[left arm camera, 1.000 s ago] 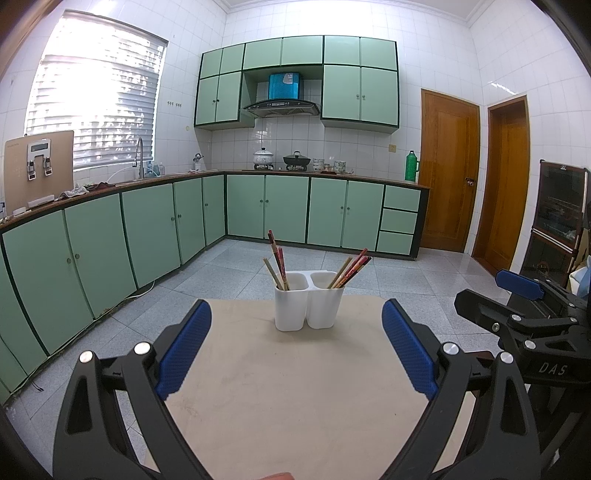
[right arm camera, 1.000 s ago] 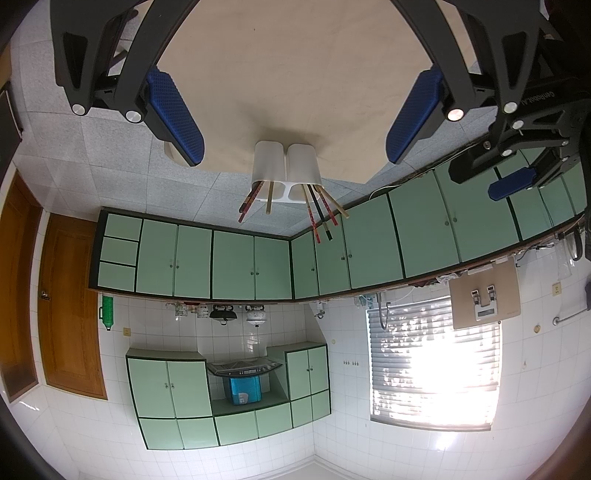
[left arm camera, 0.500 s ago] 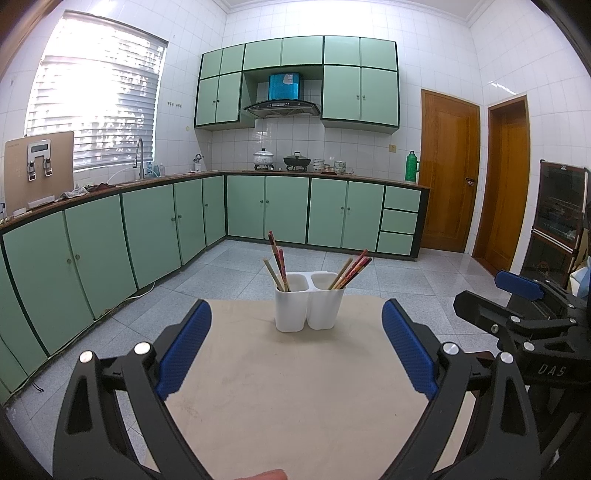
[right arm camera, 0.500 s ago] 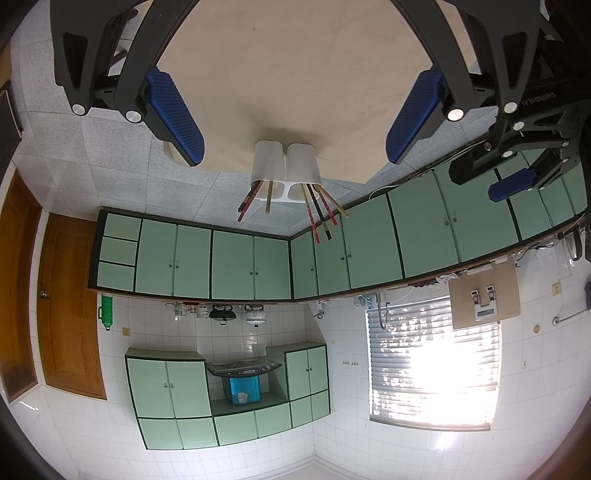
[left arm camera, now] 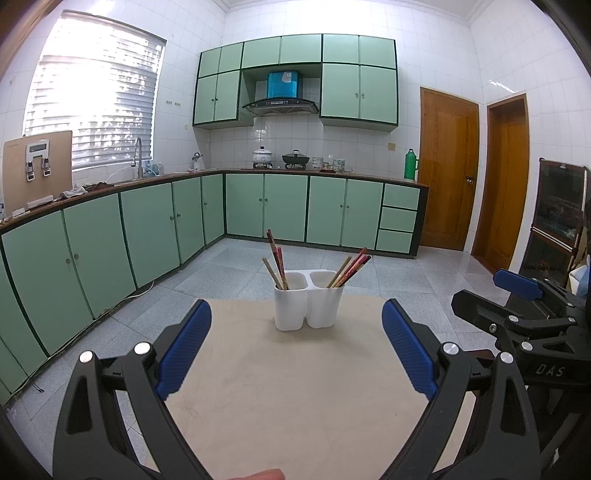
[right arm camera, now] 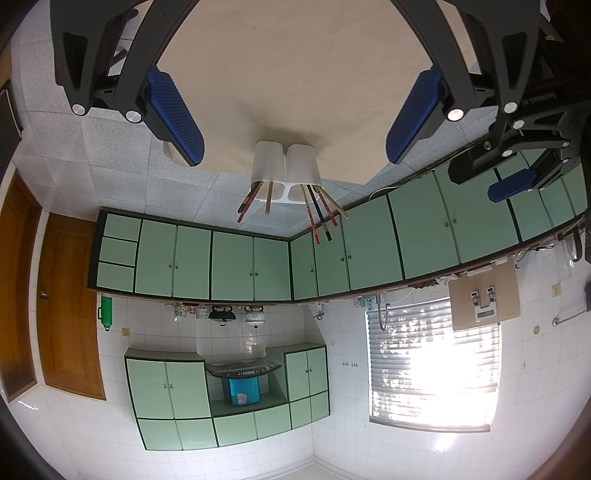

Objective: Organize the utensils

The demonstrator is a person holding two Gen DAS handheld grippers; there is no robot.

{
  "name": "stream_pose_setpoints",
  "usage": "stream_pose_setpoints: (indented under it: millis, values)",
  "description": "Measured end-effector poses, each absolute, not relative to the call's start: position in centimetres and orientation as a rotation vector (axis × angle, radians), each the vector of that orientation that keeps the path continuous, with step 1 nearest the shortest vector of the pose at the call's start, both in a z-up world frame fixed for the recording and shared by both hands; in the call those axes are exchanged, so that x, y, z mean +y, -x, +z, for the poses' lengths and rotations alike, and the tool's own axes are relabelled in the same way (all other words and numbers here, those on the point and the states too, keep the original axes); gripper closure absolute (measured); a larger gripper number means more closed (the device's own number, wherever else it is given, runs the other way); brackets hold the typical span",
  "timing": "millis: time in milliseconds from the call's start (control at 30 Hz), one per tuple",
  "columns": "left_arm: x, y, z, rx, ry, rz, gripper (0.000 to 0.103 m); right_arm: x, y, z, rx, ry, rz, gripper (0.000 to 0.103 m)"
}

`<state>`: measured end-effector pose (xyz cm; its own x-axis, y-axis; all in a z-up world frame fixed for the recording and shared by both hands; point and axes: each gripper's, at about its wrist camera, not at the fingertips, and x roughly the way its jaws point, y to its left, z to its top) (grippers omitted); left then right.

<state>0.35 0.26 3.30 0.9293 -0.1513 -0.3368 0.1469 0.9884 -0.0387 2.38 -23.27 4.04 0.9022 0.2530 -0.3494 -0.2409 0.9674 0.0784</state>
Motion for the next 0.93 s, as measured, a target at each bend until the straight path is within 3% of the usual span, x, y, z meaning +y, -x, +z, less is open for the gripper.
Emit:
stream_pose_setpoints:
  millis: [933]
  values:
    - [0.06,-1.05,3.41,0.362,0.035,-0.149,0.012,-23.68,-2.92,3.08,0.386,-0.036,0.251,0.006]
